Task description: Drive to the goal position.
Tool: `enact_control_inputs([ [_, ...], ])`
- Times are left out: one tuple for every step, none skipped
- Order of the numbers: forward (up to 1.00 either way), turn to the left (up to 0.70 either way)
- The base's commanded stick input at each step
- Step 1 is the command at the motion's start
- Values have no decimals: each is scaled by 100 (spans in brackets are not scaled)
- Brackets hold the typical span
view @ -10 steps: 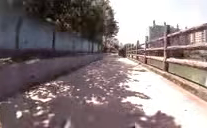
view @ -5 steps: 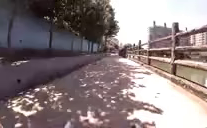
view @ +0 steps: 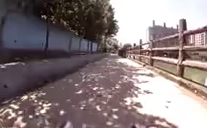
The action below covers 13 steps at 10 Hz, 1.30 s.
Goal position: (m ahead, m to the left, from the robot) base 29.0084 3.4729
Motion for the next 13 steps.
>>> enact_control_inputs([
  [70,-35],
  [70,-30],
  [70,-16],
  [70,-2],
  [70,0],
  [70,0],
  [70,0],
  [70,0],
  [70,0],
  [70,0],
  [70,0],
  [70,0],
  [70,0],
])
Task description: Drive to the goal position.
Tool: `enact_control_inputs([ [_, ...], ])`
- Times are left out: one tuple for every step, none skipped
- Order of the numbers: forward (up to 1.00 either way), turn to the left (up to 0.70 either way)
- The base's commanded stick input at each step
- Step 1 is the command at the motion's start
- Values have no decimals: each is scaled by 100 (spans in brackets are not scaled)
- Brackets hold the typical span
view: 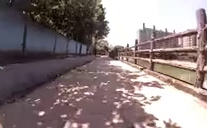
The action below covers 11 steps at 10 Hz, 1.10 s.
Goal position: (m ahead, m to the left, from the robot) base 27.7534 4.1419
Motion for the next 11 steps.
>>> enact_control_inputs([
  [70,0],
  [70,0],
  [70,0],
  [70,0],
  [70,0],
  [70,-13],
  [70,-31],
  [70,-35],
  [70,-24],
  [70,-8],
  [70,0],
])
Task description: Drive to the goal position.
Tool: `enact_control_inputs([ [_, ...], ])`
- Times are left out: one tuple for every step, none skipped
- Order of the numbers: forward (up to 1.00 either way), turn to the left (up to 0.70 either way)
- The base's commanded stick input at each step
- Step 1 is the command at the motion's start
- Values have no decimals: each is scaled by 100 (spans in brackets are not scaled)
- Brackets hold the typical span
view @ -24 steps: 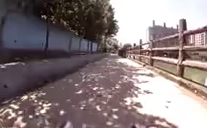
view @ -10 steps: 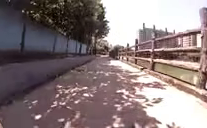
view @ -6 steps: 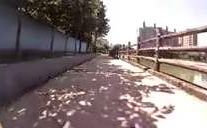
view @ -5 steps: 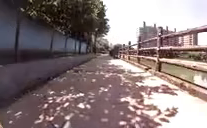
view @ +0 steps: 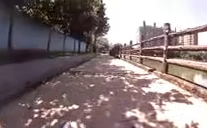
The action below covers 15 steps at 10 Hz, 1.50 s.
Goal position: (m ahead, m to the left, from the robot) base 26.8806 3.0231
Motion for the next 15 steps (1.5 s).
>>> enact_control_inputs([
  [70,0],
  [70,0],
  [70,0],
  [70,0],
  [70,0],
  [70,0],
  [70,0],
  [70,0],
  [70,0],
  [70,0],
  [70,0],
  [70,-5],
  [70,-26],
  [70,-35],
  [70,-5],
])
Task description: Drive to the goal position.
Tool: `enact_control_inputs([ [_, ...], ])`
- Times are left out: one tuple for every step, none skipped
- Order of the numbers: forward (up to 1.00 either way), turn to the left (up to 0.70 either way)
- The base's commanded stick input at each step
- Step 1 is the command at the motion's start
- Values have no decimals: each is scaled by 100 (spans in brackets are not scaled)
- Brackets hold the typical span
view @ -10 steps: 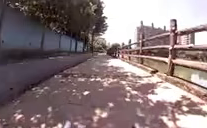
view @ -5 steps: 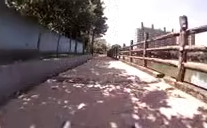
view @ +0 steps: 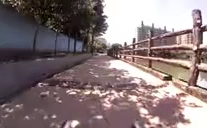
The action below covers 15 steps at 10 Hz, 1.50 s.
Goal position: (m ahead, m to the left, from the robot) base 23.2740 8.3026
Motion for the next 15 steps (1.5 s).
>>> enact_control_inputs([
  [70,0],
  [70,0],
  [70,0],
  [70,0],
  [70,0],
  [70,0],
  [70,0],
  [70,0],
  [70,0],
  [70,0],
  [70,0],
  [70,0],
  [70,0],
  [70,0],
  [70,0],
])
